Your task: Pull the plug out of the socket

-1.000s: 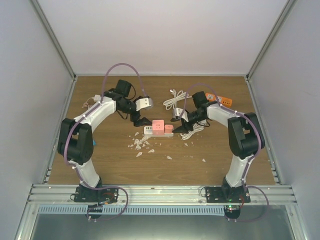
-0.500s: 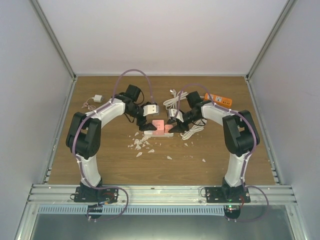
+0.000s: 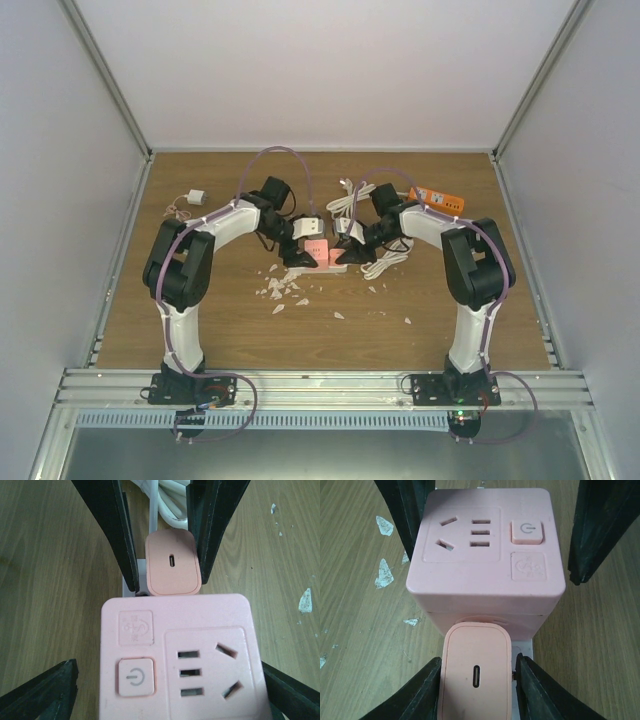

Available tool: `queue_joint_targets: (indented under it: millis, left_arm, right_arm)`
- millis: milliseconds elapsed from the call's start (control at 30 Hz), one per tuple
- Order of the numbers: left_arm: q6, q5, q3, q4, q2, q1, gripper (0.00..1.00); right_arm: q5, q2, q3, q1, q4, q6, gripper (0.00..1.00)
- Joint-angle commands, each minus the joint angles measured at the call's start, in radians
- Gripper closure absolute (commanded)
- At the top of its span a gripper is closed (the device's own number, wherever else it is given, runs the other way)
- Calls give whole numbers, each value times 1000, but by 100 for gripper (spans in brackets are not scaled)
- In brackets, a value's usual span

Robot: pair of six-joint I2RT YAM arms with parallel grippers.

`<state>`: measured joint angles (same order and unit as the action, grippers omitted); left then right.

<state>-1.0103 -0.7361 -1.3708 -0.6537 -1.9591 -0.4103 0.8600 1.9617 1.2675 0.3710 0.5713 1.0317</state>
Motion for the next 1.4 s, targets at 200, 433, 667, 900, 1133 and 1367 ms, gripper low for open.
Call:
queue_joint_targets:
  millis: [200, 433, 667, 900, 1133, 1367]
  left_arm:
    - [43, -79, -41, 34, 18, -10, 33]
    - [67, -137, -27, 53, 57, -6, 50]
    - [-18, -30, 66, 121, 107, -34, 56]
    - [-27, 21, 97, 87, 82, -33, 61]
    - [-22, 45, 99, 43, 63, -33, 65]
    - [18, 50, 48, -10, 16, -33, 65]
  right_arm:
    - [-21, 29, 34, 11, -9, -9, 70]
    - [-21, 45, 54, 10, 17, -11, 86]
    - [-8, 47, 68, 10, 30, -23, 92]
    - [67, 22, 111, 6, 47, -38, 92]
    - [138, -13, 109, -9, 32, -48, 93]
    - [147, -49, 67, -14, -8, -41, 95]
